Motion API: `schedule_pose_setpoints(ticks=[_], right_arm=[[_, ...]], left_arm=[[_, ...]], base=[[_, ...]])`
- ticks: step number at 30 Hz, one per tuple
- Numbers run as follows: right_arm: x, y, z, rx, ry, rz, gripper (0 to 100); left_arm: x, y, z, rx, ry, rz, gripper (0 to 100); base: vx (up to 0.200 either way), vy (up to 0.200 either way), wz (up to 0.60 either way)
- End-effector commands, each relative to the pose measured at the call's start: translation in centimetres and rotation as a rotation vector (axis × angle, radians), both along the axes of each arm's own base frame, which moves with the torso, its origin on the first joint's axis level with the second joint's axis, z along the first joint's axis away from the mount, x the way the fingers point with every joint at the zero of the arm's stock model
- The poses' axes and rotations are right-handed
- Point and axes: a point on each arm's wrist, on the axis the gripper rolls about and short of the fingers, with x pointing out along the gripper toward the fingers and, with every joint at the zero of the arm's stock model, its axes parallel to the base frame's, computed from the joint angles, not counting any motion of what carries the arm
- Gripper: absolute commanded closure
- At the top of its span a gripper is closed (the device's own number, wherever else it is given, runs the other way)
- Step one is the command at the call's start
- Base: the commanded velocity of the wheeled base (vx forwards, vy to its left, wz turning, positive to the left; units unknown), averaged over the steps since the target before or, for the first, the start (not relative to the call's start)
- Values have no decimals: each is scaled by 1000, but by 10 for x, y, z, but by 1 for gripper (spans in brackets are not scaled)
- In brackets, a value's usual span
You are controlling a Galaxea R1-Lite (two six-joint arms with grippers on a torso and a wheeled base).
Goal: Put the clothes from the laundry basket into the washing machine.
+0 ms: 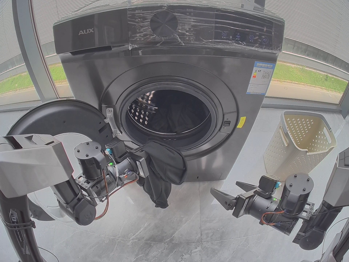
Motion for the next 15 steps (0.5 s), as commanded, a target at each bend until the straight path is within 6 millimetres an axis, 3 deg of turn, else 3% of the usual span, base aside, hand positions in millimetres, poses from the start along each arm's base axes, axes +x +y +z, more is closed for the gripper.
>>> schedule_pose_setpoints(ticks=[1,15], right_arm=[[2,-1,3,19,-11,-10,0],[5,-6,-3,-7,3,-33,0]], left_arm=[[-2,1,1,-8,0,1,100],[-4,-4,-6,-18,36,-12,100]], base=[[0,0,0],[0,0,0]])
